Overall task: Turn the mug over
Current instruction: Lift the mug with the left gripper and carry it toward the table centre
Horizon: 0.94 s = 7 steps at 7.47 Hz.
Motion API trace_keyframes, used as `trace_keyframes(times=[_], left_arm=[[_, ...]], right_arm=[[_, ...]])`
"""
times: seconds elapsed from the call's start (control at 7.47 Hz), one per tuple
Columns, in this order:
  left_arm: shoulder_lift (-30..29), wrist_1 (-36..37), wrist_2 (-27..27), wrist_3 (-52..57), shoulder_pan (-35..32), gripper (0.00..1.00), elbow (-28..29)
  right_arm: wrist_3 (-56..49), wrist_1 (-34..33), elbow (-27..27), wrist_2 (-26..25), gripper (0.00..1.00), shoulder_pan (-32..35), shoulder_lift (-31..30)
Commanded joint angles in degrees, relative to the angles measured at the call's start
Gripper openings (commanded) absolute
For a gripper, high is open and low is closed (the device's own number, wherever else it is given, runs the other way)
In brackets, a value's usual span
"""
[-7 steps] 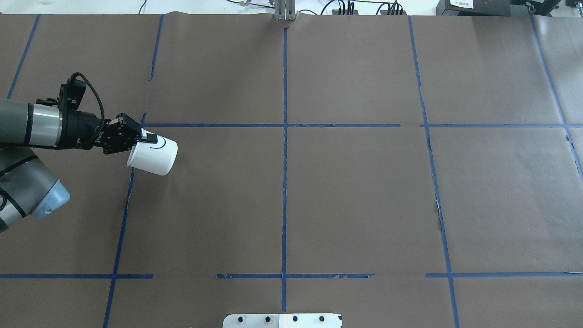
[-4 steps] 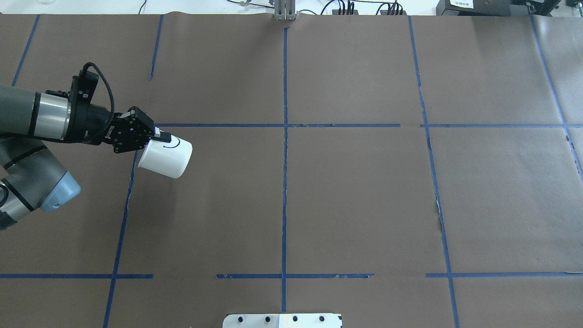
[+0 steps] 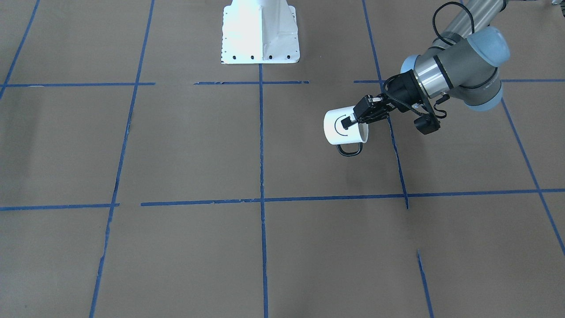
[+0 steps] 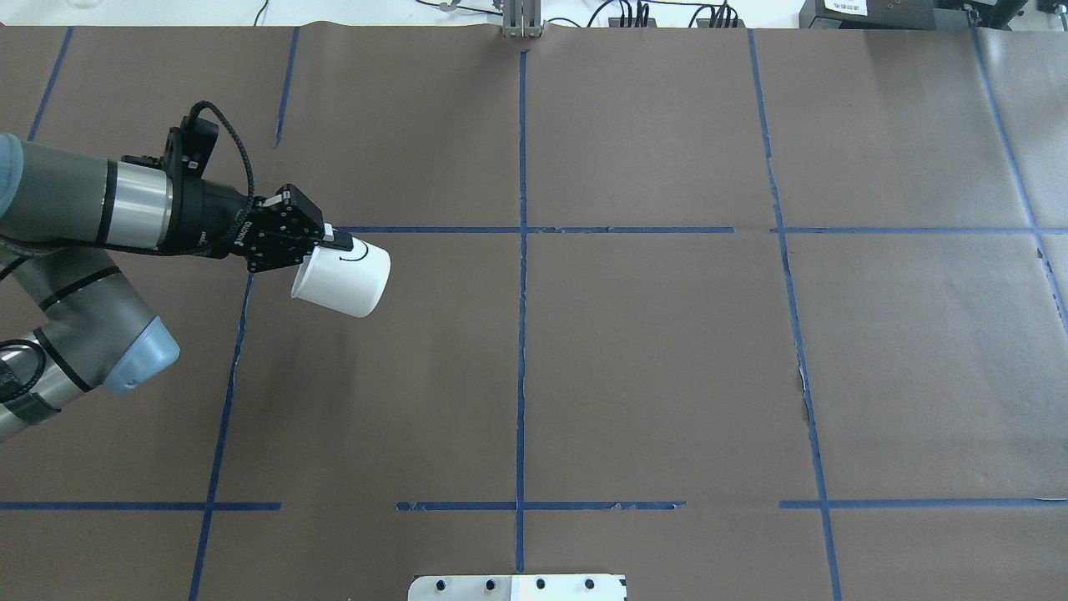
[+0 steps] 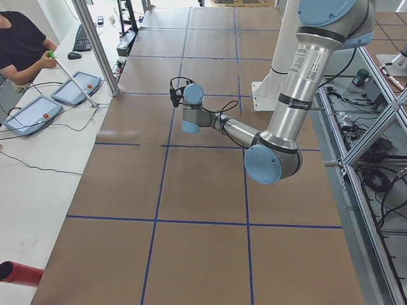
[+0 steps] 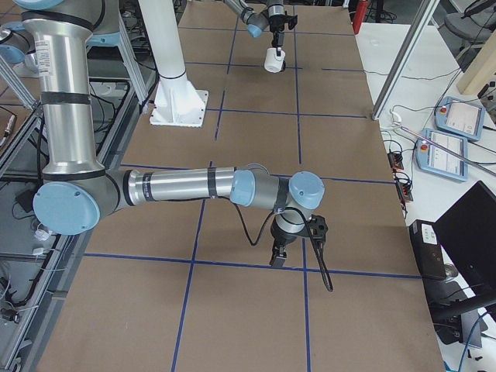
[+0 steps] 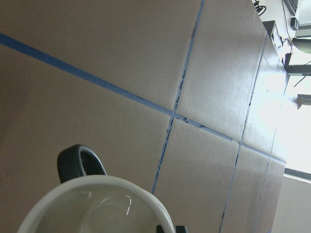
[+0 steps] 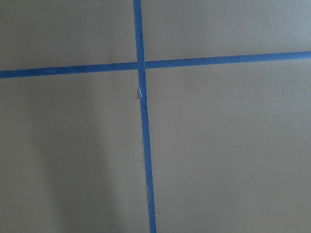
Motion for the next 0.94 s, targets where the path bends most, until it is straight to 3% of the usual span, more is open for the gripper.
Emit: trace_keyframes(times=[0.0, 0.13, 0.4, 0.8], left_arm=[[-4.52, 19.41, 7.9, 7.8, 4.82, 0.0, -6.43], [-8.47, 30.68, 11.06, 11.93, 5.45, 0.0, -9.17], [-14.54, 43.13, 13.46, 15.21, 8.25, 0.0, -10.16], [-26.41, 68.87, 24.68, 29.7, 14.92, 0.0, -9.11]], right_arm=[[0.0, 0.0, 0.0, 0.0, 1.0, 0.0, 0.0], [0.0, 0.0, 0.0, 0.0, 1.0, 0.0, 0.0], [0.0, 0.0, 0.0, 0.0, 1.0, 0.0, 0.09], [0.0, 0.0, 0.0, 0.0, 1.0, 0.0, 0.0]])
